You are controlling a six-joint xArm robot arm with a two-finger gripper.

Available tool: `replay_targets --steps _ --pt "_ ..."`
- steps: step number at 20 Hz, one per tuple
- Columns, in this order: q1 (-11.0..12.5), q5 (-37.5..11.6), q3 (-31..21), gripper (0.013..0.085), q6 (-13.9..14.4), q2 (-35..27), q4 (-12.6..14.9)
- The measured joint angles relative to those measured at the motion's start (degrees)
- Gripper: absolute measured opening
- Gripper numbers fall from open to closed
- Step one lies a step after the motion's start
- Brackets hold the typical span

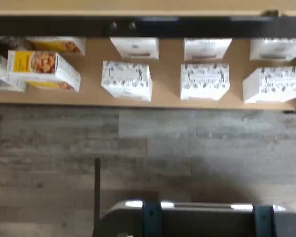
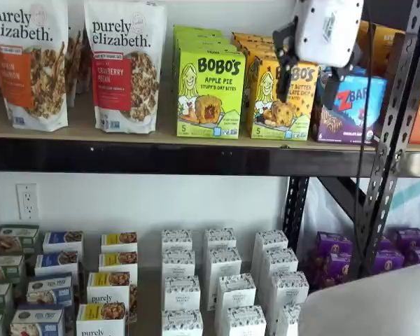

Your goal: Pick the green box on the top shelf, the fourth from the left

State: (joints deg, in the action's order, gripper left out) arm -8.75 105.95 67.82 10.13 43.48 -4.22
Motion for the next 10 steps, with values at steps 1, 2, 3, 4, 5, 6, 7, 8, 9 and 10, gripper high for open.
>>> replay_targets --steps 1,2,3,4,5,6,7,8,9,10 --pt "-1.03 -0.88 0.47 0.0850 0.85 -0.73 0.43" --pt "-1.73 -1.45 0.81 0.0850 1.44 -1.23 0.78" --pt "-2.61 -2.04 1.29 0.0850 2.20 -1.93 1.22" --pt "-3.28 -2.50 1.74 0.0850 2.78 -2.60 1.47" --pt "-4.18 -3.09 2.38 0.0850 3.55 -3.50 1.85" --pt "-5.04 -3.83 2.86 0.0850 4.26 -4.24 2.30" --pt "-5.91 -4.64 3.42 0.0850 5.01 -5.06 2.76" --pt "-6.65 -5.37 3.99 0.0850 5.67 -5.91 3.04" --pt "-7.39 -5.75 4.75 0.0850 6.34 -6.97 3.38" --pt "-8.14 -6.18 5.40 0.0850 7.00 -8.02 3.81"
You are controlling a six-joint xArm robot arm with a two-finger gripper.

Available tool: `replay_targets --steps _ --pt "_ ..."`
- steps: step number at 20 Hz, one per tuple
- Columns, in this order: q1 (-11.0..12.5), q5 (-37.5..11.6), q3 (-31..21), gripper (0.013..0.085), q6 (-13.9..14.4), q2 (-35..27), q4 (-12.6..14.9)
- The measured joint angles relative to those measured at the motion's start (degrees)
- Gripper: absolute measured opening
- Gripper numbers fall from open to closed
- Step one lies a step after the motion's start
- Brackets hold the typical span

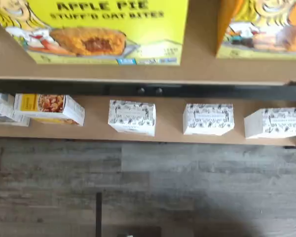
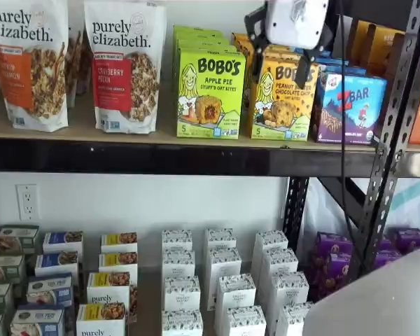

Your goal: Pick the green box on the top shelf, the fourth from the left

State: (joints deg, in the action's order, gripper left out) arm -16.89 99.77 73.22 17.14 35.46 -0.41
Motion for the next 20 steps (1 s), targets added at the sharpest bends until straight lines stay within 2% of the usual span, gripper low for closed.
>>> replay_targets --steps 9,20 --pt "-3.24 -5.30 4.68 0.0850 2.93 -7.68 2.59" --pt "-2.57 -8.57 12.19 0.0850 2.31 -16.32 2.29"
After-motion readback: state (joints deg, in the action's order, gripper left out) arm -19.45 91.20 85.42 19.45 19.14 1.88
